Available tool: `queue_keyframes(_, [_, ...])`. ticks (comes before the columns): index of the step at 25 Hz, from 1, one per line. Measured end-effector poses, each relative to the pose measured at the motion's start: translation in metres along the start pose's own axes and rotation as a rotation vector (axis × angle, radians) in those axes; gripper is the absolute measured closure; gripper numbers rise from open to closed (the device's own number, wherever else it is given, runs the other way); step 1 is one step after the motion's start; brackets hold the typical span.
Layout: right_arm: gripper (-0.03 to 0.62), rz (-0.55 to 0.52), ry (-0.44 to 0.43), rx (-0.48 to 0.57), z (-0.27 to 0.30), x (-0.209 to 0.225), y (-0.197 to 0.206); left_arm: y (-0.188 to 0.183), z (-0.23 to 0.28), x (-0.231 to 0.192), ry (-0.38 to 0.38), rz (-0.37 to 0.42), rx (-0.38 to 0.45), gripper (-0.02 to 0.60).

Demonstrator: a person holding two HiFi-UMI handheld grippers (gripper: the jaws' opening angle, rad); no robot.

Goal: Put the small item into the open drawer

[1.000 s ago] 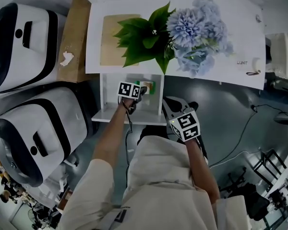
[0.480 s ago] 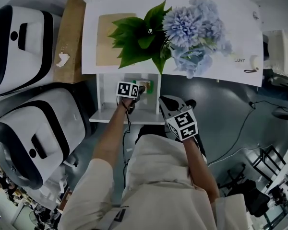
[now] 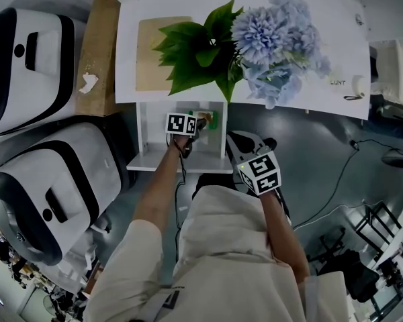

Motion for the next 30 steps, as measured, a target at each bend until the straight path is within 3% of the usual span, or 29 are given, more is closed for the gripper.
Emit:
queue_keyframes(7, [0.569,-0.009,-0.005,0.008,0.003,-0.001,-0.004,-0.002,-0.001,0.005,-0.045,0.048,-0.008,0.287])
queue_keyframes(17, [0.568,-0.024,0.021,0.008,-0.007,0.004,-0.006,-0.001,-0.007,0.006,-0.053,0.061,-0.022,0.287])
queue_keyframes(30, [0.569,-0.055,0.009,0.013,-0.012,-0.006,-0.006,-0.007,-0.03,0.012,-0.067,0.06,0.031,0.287])
Point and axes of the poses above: the fingertips, and each gripper's own axes: z forward along the fingers, x to its right, y out of its underside, the point moved 9 cm from there along -z, backward along the fingers, and after that the axes turned 14 degrees about x, right-handed, at the moved point
